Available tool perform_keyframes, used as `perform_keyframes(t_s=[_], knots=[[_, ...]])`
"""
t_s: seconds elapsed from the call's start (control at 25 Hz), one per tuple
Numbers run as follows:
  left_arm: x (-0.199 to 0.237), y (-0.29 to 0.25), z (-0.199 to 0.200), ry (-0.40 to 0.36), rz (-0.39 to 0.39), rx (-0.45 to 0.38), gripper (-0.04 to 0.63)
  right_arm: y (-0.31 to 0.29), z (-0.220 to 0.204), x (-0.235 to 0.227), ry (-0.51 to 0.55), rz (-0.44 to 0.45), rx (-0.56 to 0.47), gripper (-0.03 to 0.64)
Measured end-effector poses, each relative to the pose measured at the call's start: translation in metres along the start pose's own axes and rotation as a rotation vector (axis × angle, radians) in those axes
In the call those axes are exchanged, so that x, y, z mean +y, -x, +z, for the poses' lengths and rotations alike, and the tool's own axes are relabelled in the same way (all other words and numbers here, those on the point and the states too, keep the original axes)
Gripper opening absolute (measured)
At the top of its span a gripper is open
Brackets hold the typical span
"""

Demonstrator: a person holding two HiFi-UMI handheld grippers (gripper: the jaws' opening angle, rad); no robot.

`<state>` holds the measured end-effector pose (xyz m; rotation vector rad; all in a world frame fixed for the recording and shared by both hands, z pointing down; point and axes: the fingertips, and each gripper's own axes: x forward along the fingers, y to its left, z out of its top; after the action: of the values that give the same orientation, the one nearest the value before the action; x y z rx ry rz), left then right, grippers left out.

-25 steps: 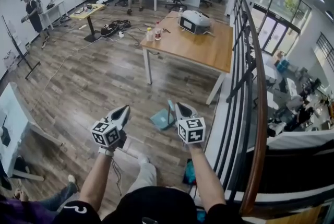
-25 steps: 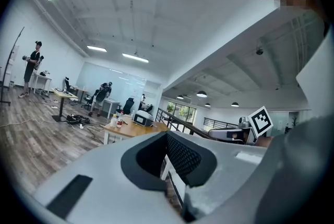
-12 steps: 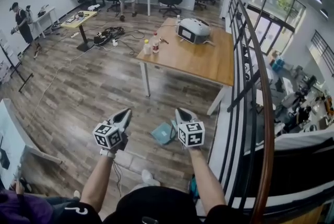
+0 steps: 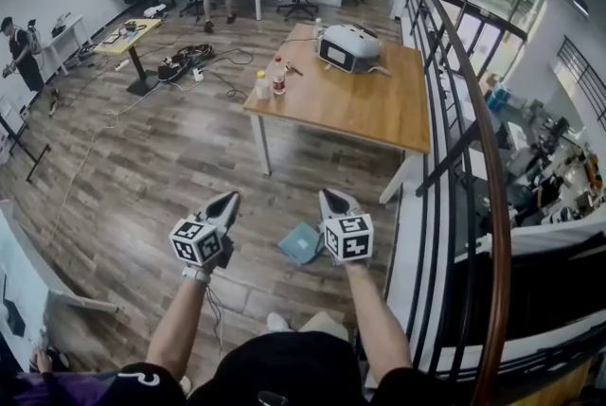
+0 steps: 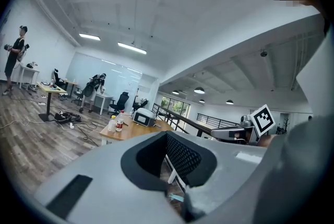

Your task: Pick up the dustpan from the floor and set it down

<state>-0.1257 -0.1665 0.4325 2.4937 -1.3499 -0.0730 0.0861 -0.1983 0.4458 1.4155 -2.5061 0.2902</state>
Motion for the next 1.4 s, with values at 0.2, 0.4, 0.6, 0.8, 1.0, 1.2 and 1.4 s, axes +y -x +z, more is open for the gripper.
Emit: perform_keyframes(t_s=[0.2,0.4,0.6,0.8,1.0,1.2,1.4], knots=[[0.021,-0.023,-0.006,-0.003,0.016,0.023,-0.002,-0.026,-0.003,-0.014,-0.004,-0.012,0.015,-0.003],[0.039,-0.053,-0.005,-0.007,0.048,0.031,-0.002,-0.054,0.002,-0.032,-0.013,0.005,0.026,-0.003],[0.053,-0.077,-0.007,-0.006,0.090,0.029,-0.002,-0.078,-0.002,-0.048,-0.003,0.028,0.044,-0.003],[0.056,-0.101,-0.021,-0.013,0.093,0.040,-0.002,-0.098,-0.018,-0.064,-0.001,0.034,0.047,-0.003],[0.056,-0.119,-0.040,-0.017,0.088,0.060,-0.002,-0.112,-0.040,-0.074,0.011,0.033,0.057,-0.003],[0.062,-0.123,-0.078,-0.007,0.094,0.065,-0.002,-0.120,-0.087,-0.078,0.023,0.036,0.090,-0.003],[0.064,-0.131,-0.118,0.004,0.078,0.082,-0.002,-0.127,-0.131,-0.086,0.020,0.031,0.111,-0.003]])
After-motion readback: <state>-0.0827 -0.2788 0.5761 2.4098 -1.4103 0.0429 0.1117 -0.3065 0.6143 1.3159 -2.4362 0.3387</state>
